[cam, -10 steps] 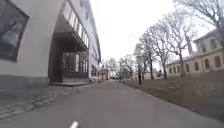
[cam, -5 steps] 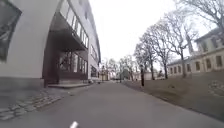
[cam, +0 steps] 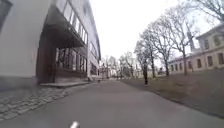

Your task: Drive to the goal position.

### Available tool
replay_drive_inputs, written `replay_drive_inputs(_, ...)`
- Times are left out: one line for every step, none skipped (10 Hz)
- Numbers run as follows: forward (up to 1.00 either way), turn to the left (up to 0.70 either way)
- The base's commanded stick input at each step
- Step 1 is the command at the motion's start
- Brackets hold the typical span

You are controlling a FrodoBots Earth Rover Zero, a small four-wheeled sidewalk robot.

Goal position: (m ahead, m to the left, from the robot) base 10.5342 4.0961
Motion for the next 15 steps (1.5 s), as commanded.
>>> replay_drive_inputs(1.00, 0.00)
replay_drive_inputs(1.00, 0.00)
replay_drive_inputs(1.00, 0.00)
replay_drive_inputs(1.00, 0.00)
replay_drive_inputs(1.00, 0.00)
replay_drive_inputs(1.00, 0.00)
replay_drive_inputs(1.00, 0.00)
replay_drive_inputs(1.00, -0.13)
replay_drive_inputs(1.00, -0.35)
replay_drive_inputs(1.00, -0.40)
replay_drive_inputs(1.00, -0.34)
replay_drive_inputs(1.00, -0.09)
replay_drive_inputs(1.00, 0.00)
replay_drive_inputs(1.00, 0.00)
replay_drive_inputs(1.00, 0.00)
